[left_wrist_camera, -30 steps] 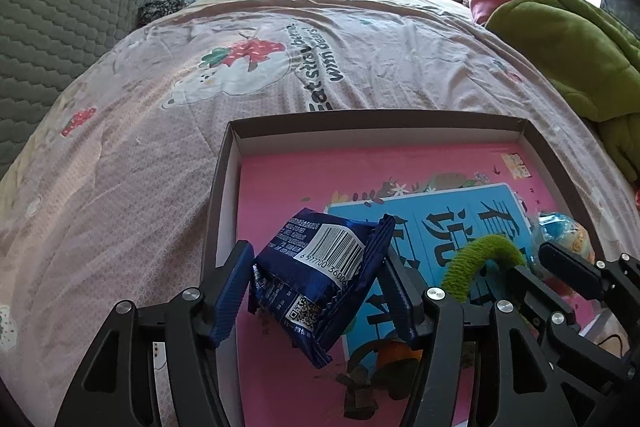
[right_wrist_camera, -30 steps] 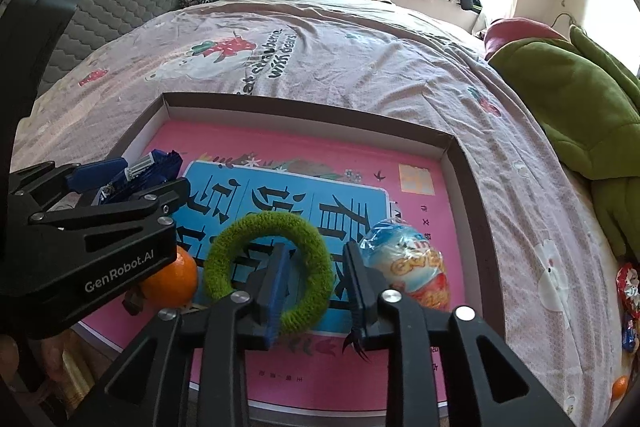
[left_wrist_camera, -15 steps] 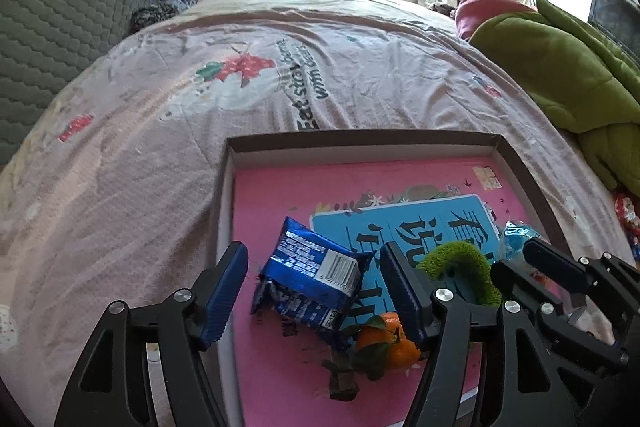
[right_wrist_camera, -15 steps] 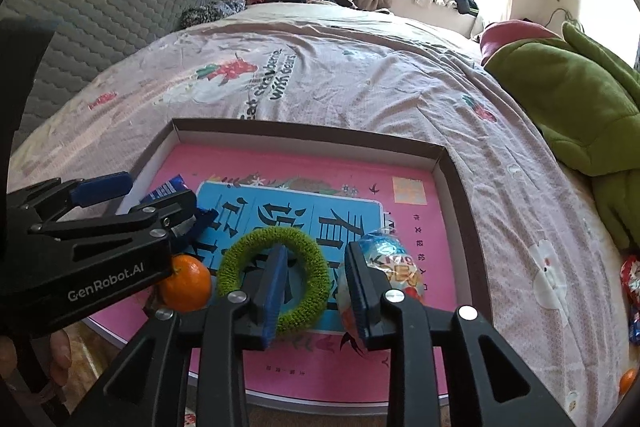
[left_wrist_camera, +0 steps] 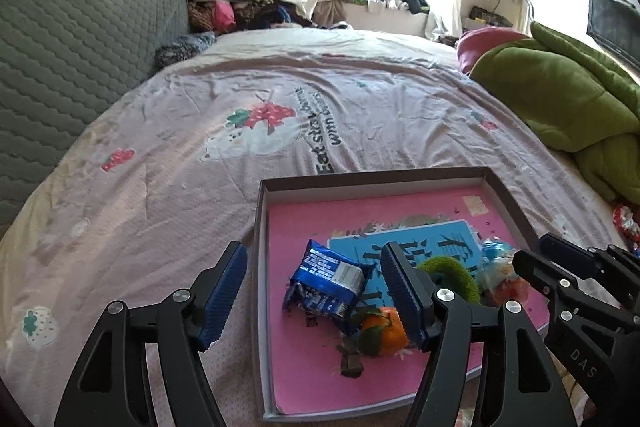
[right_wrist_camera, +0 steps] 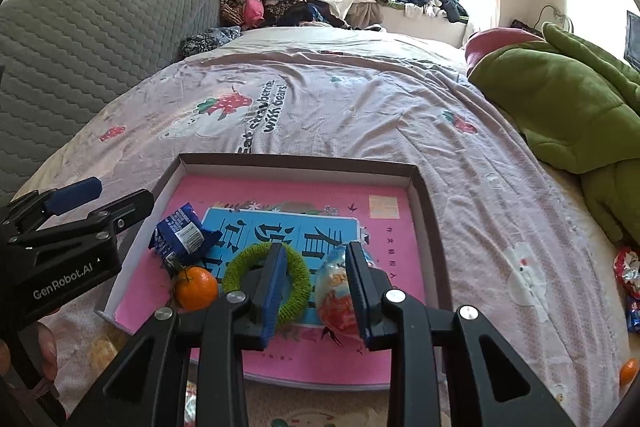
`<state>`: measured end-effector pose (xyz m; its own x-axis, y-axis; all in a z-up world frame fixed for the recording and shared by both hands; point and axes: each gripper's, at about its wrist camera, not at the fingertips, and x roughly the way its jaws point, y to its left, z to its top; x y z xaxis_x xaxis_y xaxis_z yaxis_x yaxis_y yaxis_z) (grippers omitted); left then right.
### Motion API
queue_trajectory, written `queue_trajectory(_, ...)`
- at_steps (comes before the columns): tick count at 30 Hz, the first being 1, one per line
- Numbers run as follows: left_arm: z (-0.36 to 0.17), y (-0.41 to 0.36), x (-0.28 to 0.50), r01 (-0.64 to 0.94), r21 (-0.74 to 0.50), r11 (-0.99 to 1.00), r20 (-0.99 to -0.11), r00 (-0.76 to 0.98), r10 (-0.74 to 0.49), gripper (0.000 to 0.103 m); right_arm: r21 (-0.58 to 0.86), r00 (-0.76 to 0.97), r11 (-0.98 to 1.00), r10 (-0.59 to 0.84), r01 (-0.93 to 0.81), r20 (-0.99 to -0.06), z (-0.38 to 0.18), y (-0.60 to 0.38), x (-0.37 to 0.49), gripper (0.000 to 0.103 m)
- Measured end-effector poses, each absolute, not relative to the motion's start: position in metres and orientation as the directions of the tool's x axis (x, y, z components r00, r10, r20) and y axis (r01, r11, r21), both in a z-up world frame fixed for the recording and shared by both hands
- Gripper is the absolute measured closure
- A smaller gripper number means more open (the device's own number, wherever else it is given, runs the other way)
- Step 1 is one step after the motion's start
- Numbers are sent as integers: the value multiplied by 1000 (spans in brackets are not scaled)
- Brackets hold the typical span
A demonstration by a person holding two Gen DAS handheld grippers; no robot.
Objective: Organize objects
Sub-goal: 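Lower and release the packet into the tray while right tool releases the green ring, then withdraw both open tools from the tray back toward the remaining items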
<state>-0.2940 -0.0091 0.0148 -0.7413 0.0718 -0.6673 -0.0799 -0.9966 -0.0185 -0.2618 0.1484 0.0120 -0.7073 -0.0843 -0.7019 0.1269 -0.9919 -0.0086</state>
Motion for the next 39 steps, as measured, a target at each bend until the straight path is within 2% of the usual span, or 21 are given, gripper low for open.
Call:
queue_trajectory(5,19,-8,-272,-73,-17,-997,-660,-748,66,32,-33,-716,-988,-85,149,-693,27,150,-247,71)
queue_trajectory(7,21,-8,-262,-72,-38,-997,-667,-741,79,32,-39,-717,-987,-86,156,-692,33,150,-242,63)
queue_trajectory(10,25,-6,-244,-52,-46,-998,-667,-742,70,32,-31,-727,-984,-108,174,-678,43,148,-229,56)
queue_trajectory(13,30,-7,-227,-49,-79,-996,-669,-738,89,31,-23,-729,-982,-122,186,-673,51,147,-217,55)
queue_trajectory(24,73,-4,-165,-21,-76,-997,-643,-763,65,27,-33,-737,-978,-132,205,-663,76,151,-173,54)
queue_trajectory(28,87,-5,-145,-6,-86,-996,-628,-776,59,27,-42,-747,-977,-131,208,-652,90,153,-158,42)
queue_trajectory(39,112,3,-98,-19,-89,-996,-618,-783,70,27,-20,-747,-975,-157,222,-646,113,161,-120,38)
